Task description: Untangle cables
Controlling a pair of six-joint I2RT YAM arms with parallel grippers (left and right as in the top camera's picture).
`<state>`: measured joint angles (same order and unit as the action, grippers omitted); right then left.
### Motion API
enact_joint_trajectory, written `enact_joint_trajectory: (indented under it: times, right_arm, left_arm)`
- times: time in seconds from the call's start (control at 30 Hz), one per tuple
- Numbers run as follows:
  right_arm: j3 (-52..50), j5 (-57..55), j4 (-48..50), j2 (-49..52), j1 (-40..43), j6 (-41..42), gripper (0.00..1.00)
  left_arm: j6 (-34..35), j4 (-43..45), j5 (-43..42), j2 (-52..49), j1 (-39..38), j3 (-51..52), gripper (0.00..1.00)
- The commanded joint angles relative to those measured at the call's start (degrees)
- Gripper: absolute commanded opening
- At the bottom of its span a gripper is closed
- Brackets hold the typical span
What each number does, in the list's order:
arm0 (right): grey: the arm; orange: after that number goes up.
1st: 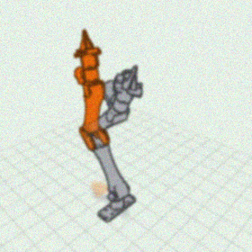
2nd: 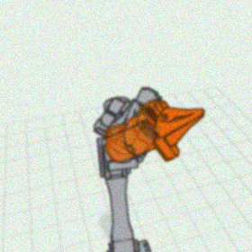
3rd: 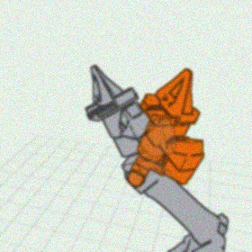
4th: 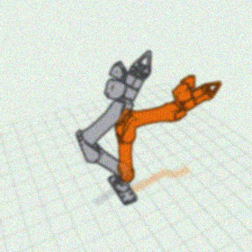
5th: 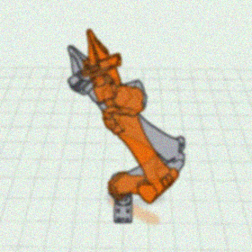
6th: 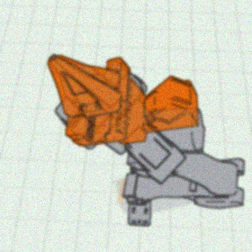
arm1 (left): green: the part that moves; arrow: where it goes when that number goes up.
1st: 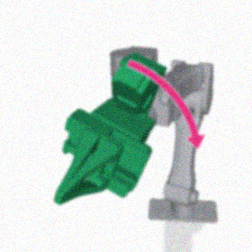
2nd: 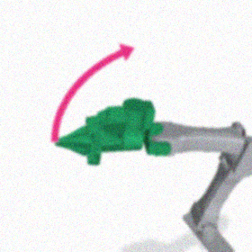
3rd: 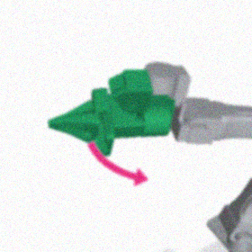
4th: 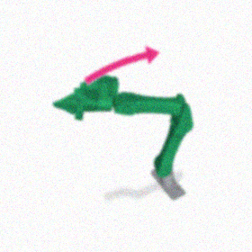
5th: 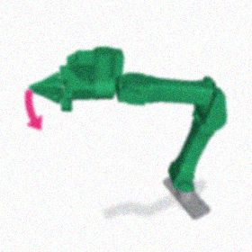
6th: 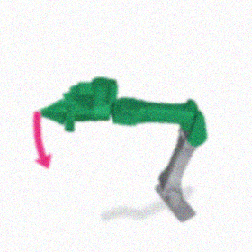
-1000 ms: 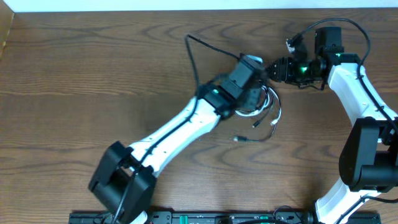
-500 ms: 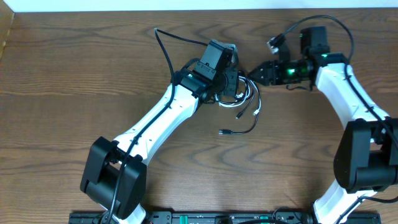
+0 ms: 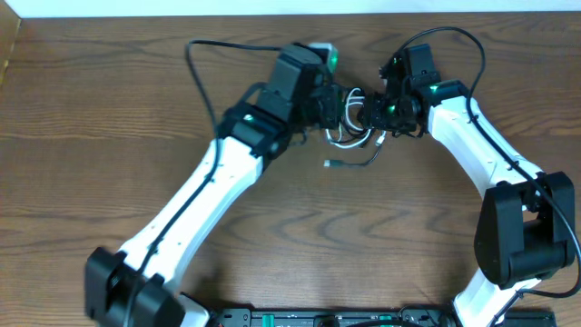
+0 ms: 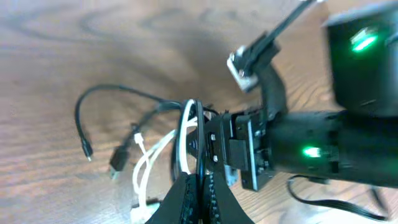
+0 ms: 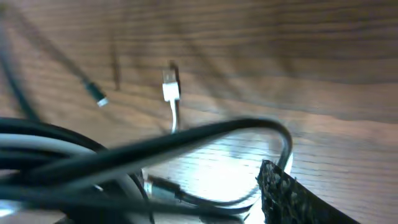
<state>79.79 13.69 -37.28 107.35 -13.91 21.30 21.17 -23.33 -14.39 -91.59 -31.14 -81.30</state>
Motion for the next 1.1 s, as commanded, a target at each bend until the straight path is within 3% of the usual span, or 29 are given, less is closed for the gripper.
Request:
enact_joint_trajectory:
  times: [0.0, 0.27, 0.43, 0.53, 0.67, 0.77, 1.07]
  right_arm:
    - [-0.8, -7.2, -0.3, -1.3, 2.0, 3.5, 0.55]
    - [-0.9, -7.8, -1.2, -1.3, 6.1, 2.6, 0.49]
    - [-0.9, -6.2, -0.6, -1.3, 6.2, -0.2, 0.48]
    - [-0.9, -5.6, -0.2, -1.3, 6.6, -0.2, 0.5]
    - [-0.9, -5.6, -0.5, -1.3, 6.9, -0.2, 0.54]
    - [-0.9, -4.5, -0.7, -1.3, 6.9, -0.4, 0.55]
    - [-0.9, -3.9, -0.4, -1.3, 6.8, -0.6, 0.55]
  left_arm:
    - [0.5, 0.4, -0.2, 7.3, 2.8, -0.2, 0.07]
    - [0.5, -5.2, -0.2, 16.8, 10.9, -0.2, 0.07]
    - [0.5, -7.8, -0.2, 15.9, 11.1, 0.2, 0.07]
    - [0.5, -7.4, -0.2, 10.4, 8.6, 0.6, 0.08]
    - [-6.7, -1.5, -9.6, -0.1, 6.6, 0.6, 0.38]
    - [-11.0, 3.7, -13.1, -8.2, 6.3, 0.6, 0.48]
    - [-13.6, 11.7, -13.1, -24.7, 6.3, 0.6, 0.49]
